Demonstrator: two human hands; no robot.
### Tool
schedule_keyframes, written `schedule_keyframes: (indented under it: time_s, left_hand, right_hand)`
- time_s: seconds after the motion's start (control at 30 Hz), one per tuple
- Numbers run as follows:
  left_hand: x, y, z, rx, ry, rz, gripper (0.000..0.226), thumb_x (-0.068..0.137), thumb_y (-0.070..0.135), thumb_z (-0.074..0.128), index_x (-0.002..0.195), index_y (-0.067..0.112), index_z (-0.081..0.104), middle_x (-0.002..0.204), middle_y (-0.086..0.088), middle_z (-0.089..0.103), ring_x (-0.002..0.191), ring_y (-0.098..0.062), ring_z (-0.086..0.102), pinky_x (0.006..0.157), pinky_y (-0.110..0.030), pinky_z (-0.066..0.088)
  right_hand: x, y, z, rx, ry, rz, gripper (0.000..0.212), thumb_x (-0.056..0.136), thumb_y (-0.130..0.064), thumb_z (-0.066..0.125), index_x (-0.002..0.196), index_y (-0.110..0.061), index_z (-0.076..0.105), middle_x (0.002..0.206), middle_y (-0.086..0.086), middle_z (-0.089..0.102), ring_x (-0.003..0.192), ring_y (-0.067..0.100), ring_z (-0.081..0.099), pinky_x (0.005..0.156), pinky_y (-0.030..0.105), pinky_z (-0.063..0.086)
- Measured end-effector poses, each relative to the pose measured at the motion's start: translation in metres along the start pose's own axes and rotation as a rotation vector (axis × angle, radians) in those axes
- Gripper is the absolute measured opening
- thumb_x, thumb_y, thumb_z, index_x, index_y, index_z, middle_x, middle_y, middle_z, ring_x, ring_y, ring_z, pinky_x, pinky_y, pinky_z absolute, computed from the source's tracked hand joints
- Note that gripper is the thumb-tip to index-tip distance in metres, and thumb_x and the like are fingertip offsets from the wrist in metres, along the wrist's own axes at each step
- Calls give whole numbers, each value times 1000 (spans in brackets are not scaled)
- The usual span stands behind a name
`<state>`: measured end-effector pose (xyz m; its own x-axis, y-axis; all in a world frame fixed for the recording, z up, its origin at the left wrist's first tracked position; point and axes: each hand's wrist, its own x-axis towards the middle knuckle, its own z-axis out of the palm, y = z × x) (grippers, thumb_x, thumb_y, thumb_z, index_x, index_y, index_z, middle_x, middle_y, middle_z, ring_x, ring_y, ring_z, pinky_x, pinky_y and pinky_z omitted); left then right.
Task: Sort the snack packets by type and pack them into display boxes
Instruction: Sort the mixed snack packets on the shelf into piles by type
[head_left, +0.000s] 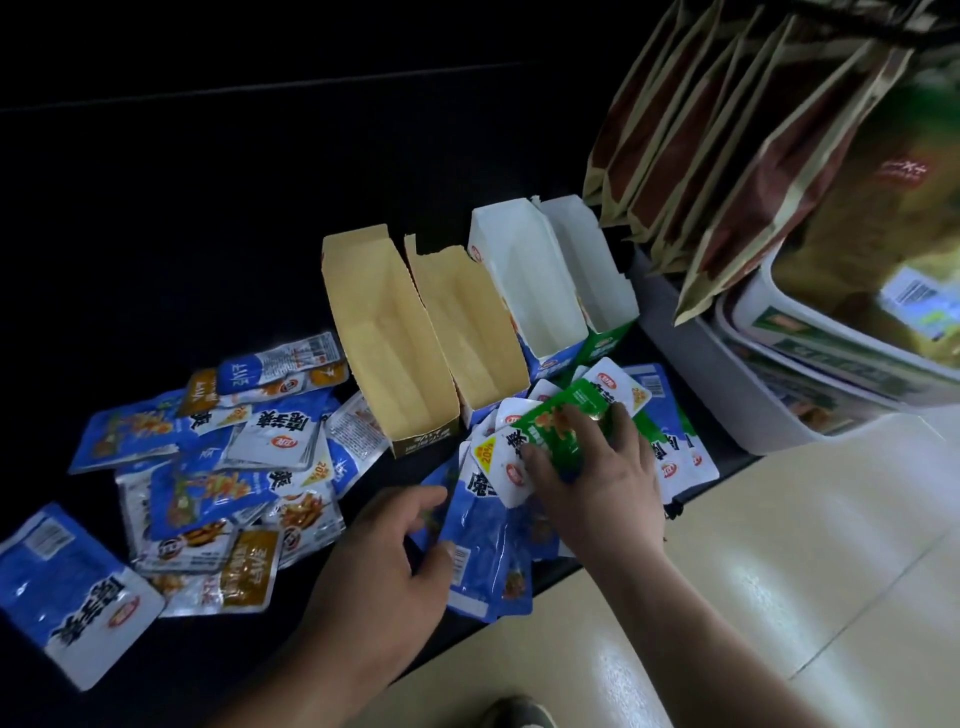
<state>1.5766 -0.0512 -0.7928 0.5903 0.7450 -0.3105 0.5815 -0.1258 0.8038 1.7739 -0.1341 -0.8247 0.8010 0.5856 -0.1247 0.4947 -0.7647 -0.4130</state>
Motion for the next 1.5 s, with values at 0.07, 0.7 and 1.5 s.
schedule_keyframes:
  time_s: [0.07,0.7,1.5]
  left_hand:
    - [0,-4,-1,4,-2,11,37,96,23,69,118,50,56,108,22,60,101,19,52,75,0,43]
    - [-45,-140,-143,567,470,121,55,85,53,60,129,22,71,139,-4,54,118,-34,56,88,-55,56]
    - [-83,-215,-139,621,357,91,68,96,54,48,153,17,49,169,-3,30,160,-25,13,126,-59,17]
  right_hand:
    - [6,-3,2,-19,-18,4,68,90,-76,49,151,-49,37,172,3,9,156,31,8,125,51,20]
    - [-80,-112,59,216,-168,-654,34,90,-50,59,117,-33,71,114,-17,65,106,13,67,81,34,59]
    - [-84,-186,115,-366,-339,-747,71,85,-88,33,150,-61,25,167,-13,5,157,28,1,112,47,46]
